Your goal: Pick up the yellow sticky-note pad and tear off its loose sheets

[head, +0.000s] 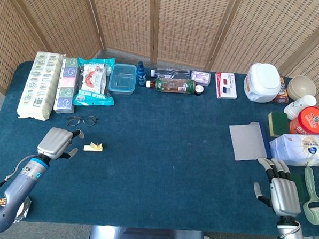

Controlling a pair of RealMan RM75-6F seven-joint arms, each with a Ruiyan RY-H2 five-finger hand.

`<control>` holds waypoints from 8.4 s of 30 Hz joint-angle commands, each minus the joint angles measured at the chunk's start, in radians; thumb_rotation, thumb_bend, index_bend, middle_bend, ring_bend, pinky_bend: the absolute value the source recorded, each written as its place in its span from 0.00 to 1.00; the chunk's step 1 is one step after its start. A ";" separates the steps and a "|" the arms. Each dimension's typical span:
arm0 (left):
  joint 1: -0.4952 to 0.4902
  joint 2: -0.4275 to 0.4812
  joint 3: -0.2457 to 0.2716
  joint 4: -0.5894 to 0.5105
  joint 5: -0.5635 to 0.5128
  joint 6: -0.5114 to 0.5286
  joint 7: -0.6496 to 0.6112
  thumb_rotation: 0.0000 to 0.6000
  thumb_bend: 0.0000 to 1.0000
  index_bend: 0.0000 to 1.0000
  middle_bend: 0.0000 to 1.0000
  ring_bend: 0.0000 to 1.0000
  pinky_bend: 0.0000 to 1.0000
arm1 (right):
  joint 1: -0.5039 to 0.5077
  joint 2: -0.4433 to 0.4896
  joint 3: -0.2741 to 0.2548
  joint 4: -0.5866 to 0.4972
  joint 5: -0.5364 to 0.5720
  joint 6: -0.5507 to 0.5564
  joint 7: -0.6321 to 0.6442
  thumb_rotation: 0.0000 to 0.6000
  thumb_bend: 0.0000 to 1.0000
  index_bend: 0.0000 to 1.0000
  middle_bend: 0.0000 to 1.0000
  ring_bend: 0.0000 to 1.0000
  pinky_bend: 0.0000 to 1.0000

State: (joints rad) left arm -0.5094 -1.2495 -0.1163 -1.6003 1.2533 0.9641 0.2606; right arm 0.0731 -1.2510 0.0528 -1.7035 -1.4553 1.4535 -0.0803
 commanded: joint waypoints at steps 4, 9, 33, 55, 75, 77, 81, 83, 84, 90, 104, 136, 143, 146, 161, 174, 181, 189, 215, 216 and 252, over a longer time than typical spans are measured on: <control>-0.006 -0.032 0.011 0.039 -0.034 -0.005 0.013 1.00 0.33 0.35 0.96 1.00 1.00 | 0.000 -0.003 0.000 0.003 0.006 -0.005 -0.004 1.00 0.46 0.15 0.21 0.11 0.09; -0.014 -0.074 0.017 0.092 -0.058 -0.018 0.008 1.00 0.32 0.35 0.96 1.00 1.00 | -0.001 -0.004 0.000 0.002 0.010 -0.006 -0.010 1.00 0.46 0.15 0.21 0.11 0.09; -0.055 -0.241 0.017 0.252 -0.106 -0.047 0.001 1.00 0.30 0.40 0.97 1.00 1.00 | -0.009 -0.001 0.002 -0.002 0.027 -0.006 -0.024 1.00 0.46 0.15 0.21 0.11 0.09; -0.065 -0.264 0.019 0.264 -0.121 -0.042 0.011 1.00 0.30 0.42 0.97 1.00 1.00 | -0.020 0.000 -0.001 0.006 0.024 0.002 -0.010 1.00 0.46 0.16 0.21 0.11 0.09; -0.071 -0.285 0.027 0.282 -0.124 -0.030 0.048 1.00 0.30 0.46 0.97 1.00 1.00 | -0.031 0.004 -0.003 0.010 0.028 0.008 -0.004 1.00 0.46 0.16 0.21 0.11 0.09; -0.072 -0.285 0.028 0.283 -0.125 -0.031 0.054 1.00 0.30 0.47 0.97 1.00 1.00 | -0.032 0.004 -0.003 0.010 0.029 0.008 -0.004 1.00 0.46 0.16 0.21 0.11 0.09; -0.073 -0.282 0.032 0.280 -0.138 -0.036 0.075 1.00 0.30 0.48 0.97 1.00 1.00 | -0.035 0.005 -0.003 0.011 0.032 0.009 -0.002 1.00 0.46 0.16 0.21 0.11 0.09; -0.072 -0.274 0.034 0.269 -0.144 -0.035 0.086 1.00 0.30 0.51 0.97 1.00 1.00 | -0.037 0.005 -0.003 0.011 0.028 0.014 -0.001 1.00 0.46 0.16 0.21 0.11 0.09; -0.072 -0.270 0.033 0.262 -0.144 -0.032 0.088 1.00 0.30 0.52 0.97 1.00 1.00 | -0.037 0.005 -0.003 0.012 0.027 0.014 -0.001 1.00 0.46 0.16 0.21 0.11 0.09; -0.079 -0.213 0.033 0.198 -0.102 -0.019 0.083 1.00 0.32 0.61 0.99 1.00 1.00 | -0.034 0.004 0.000 0.013 0.021 0.014 0.006 1.00 0.46 0.16 0.21 0.11 0.09; -0.196 0.034 0.023 0.016 0.093 -0.155 -0.059 1.00 0.32 0.65 0.99 1.00 1.00 | 0.027 -0.024 0.025 0.037 -0.005 -0.054 0.124 1.00 0.46 0.16 0.21 0.11 0.09; -0.491 0.000 0.005 0.050 0.307 -0.329 -0.308 1.00 0.32 0.66 0.99 1.00 1.00 | 0.293 -0.187 0.031 0.168 -0.165 -0.233 0.753 1.00 0.46 0.33 0.96 0.97 0.90; -0.504 0.002 0.010 0.048 0.298 -0.333 -0.310 1.00 0.32 0.66 0.99 1.00 1.00 | 0.322 -0.221 0.024 0.193 -0.161 -0.257 0.754 1.00 0.46 0.41 1.00 1.00 1.00; -0.510 0.000 0.011 0.044 0.292 -0.335 -0.312 1.00 0.32 0.66 0.99 1.00 1.00 | 0.334 -0.242 0.029 0.200 -0.155 -0.263 0.751 1.00 0.46 0.42 1.00 1.00 1.00; -0.553 -0.035 0.017 0.036 0.276 -0.350 -0.313 1.00 0.32 0.66 0.99 1.00 1.00 | 0.451 -0.331 0.076 0.198 -0.125 -0.342 0.746 1.00 0.46 0.36 1.00 1.00 1.00; -0.568 -0.047 0.027 0.046 0.276 -0.338 -0.325 1.00 0.32 0.66 0.99 1.00 1.00 | 0.523 -0.335 0.061 0.169 -0.116 -0.419 0.756 1.00 0.46 0.27 1.00 1.00 1.00; -0.575 -0.052 0.032 0.045 0.278 -0.332 -0.328 1.00 0.32 0.66 0.99 1.00 1.00 | 0.545 -0.347 0.054 0.165 -0.112 -0.431 0.748 1.00 0.46 0.26 1.00 1.00 1.00; -0.580 -0.058 0.037 0.049 0.273 -0.330 -0.327 1.00 0.32 0.66 0.99 1.00 1.00 | 0.564 -0.364 0.049 0.159 -0.108 -0.436 0.738 1.00 0.46 0.26 1.00 1.00 1.00; -0.590 -0.068 0.054 0.051 0.264 -0.329 -0.332 1.00 0.32 0.66 0.99 1.00 1.00 | 0.594 -0.382 0.044 0.164 -0.087 -0.435 0.737 1.00 0.46 0.28 1.00 1.00 1.00; -0.591 -0.068 0.055 0.051 0.264 -0.330 -0.332 1.00 0.32 0.66 0.99 1.00 1.00 | 0.595 -0.382 0.044 0.164 -0.087 -0.435 0.737 1.00 0.46 0.28 1.00 1.00 1.00; -0.591 -0.072 0.066 0.066 0.267 -0.317 -0.355 1.00 0.32 0.66 0.99 1.00 1.00 | 0.623 -0.403 0.047 0.171 -0.054 -0.461 0.718 1.00 0.46 0.32 1.00 1.00 1.00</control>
State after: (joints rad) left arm -1.1007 -1.3215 -0.0503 -1.5344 1.5200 0.6466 -0.0938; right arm 0.6963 -1.6540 0.1000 -1.5324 -1.5097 0.9921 0.6379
